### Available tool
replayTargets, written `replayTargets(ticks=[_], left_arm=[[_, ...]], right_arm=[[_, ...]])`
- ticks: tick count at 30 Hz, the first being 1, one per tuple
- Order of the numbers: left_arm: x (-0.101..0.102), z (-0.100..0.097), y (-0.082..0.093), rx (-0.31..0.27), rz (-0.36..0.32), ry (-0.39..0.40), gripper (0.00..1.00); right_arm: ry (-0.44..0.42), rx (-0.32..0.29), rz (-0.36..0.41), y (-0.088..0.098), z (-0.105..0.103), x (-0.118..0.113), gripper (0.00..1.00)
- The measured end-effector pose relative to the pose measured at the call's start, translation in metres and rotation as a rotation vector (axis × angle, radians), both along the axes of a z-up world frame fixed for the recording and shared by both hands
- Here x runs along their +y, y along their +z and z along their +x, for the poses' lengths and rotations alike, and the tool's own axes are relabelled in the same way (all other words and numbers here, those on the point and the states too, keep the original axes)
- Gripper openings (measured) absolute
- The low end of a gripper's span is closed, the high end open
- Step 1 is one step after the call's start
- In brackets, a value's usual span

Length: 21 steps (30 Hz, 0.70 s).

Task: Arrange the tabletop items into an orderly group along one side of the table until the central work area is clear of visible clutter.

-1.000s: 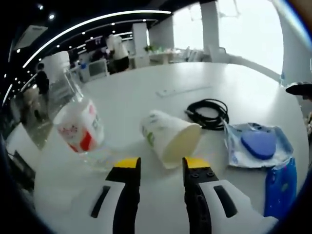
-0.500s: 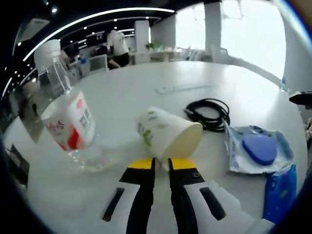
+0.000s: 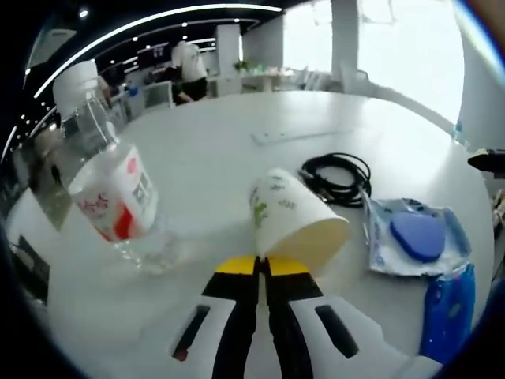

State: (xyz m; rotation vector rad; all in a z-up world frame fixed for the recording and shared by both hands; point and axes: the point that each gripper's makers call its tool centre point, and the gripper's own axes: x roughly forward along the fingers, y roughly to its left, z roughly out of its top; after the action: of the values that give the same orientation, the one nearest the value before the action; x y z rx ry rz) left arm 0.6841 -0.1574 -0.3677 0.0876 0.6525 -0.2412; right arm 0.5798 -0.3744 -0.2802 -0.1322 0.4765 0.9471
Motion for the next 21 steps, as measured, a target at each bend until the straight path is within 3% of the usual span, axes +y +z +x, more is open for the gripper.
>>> replayTargets(ticks=[11, 21], left_arm=[[-0.004, -0.017, 0.012, 0.004, 0.033, -0.076, 0.0], [-0.019, -0.039, 0.039, -0.024, 0.026, -0.179, 0.0]], right_arm=[[0.021, -0.014, 0.001, 0.009, -0.005, 0.006, 1.0], [0.034, -0.029, -0.005, 0.018, -0.012, 0.006, 1.0]])
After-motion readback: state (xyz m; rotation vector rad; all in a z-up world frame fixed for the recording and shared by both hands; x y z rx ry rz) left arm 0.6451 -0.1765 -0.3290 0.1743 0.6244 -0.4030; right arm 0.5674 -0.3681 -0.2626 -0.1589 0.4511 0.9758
